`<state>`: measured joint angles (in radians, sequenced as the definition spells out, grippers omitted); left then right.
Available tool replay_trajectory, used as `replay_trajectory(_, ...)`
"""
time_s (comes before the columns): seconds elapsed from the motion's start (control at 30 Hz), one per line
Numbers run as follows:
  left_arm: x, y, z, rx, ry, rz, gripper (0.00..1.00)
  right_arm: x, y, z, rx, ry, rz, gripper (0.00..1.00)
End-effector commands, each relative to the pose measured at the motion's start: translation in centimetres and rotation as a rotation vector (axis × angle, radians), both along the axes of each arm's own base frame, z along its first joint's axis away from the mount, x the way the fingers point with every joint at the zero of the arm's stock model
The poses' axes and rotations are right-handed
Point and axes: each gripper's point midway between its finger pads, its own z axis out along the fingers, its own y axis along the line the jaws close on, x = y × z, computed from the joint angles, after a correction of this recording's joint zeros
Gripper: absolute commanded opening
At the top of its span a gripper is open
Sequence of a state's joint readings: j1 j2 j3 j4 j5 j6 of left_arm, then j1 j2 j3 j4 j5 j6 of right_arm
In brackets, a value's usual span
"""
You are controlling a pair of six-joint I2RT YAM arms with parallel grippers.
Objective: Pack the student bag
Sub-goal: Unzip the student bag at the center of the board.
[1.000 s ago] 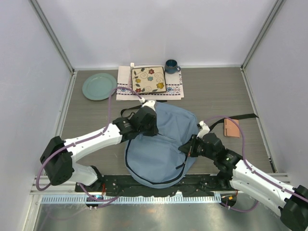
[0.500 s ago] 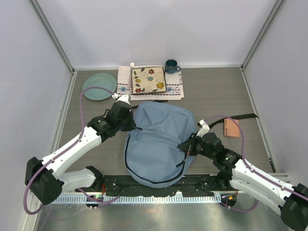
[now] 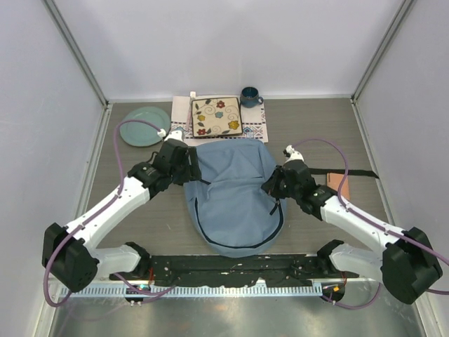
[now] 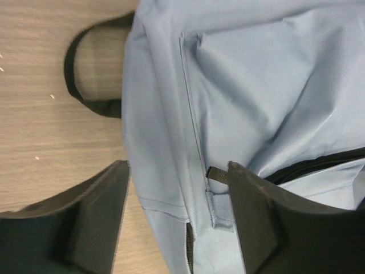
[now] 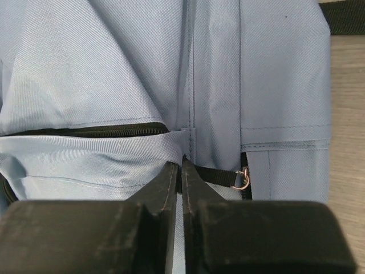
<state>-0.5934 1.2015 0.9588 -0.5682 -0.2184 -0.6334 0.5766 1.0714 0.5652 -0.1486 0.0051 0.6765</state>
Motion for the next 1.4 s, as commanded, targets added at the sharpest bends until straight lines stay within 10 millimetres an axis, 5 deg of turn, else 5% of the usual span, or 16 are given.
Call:
replay_trajectory(0.0, 2.1, 1.2, 3.6, -0.006, -0.092, 0.064, 0.78, 2.7, 0.8, 4.3, 0.052, -0.147, -0.006, 0.21)
replay_trajectory(0.03, 1.9, 1.6, 3.6, -0.004, -0.094, 0.075, 0.81, 2.5, 0.4, 4.7, 0.052, -0.159, -0.017, 0.41)
replay_trajectory(0.13, 1.1, 2.3, 4.0, -0.028, -0.115, 0.09, 0.92, 1.8, -1.5, 5.7, 0.027, -0.198, -0.07, 0.7)
replay_trajectory(0.23, 0.4, 2.4, 4.2, -0.07, -0.134, 0.094, 1.0, 1.3, -3.3, 6.3, -0.012, -0.216, -0.115, 0.79)
replay_trajectory(1.03, -3.3, 1.2, 6.5, -0.337, -0.158, 0.087, 1.0, 1.5, -17.7, 8.1, -0.36, -0.101, -0.689, 0.93)
replay_trajectory(1.37, -5.0, 2.7, 5.9, -0.139, -0.123, -0.055, 1.0, 1.2, -23.2, 5.7, -0.386, 0.042, -0.878, 0.94)
